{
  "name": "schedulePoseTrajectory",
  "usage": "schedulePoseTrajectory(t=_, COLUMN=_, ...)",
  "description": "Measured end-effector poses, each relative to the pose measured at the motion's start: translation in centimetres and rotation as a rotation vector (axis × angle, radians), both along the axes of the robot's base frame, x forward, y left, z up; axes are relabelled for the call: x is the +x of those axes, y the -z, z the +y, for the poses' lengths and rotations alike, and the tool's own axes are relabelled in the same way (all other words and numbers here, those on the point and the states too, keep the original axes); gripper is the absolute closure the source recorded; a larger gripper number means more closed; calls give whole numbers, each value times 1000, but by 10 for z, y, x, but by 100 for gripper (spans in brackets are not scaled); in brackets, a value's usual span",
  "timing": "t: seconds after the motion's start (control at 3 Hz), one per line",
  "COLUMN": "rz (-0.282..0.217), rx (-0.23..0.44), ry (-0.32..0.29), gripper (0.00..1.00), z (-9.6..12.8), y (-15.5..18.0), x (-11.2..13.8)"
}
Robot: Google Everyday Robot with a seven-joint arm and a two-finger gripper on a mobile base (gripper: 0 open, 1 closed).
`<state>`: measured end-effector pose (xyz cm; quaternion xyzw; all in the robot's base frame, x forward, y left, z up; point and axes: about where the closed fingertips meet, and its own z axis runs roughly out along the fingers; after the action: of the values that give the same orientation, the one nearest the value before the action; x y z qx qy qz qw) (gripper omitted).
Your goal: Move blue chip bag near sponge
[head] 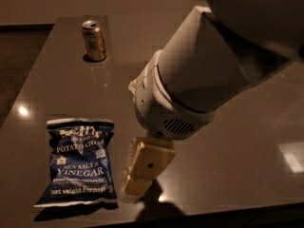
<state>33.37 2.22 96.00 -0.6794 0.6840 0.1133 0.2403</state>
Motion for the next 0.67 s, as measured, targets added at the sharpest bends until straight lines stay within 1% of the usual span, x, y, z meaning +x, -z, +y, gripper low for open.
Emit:
schedulePoseTrajectory(t=0.33, rz=-13, rx=4, ry=-33, gripper=0, z=21, y=-2, x=10)
schedulePoseTrajectory(t=0.67, rz=-10, rx=12, ry=-66, gripper=0, z=46, y=3, x=21)
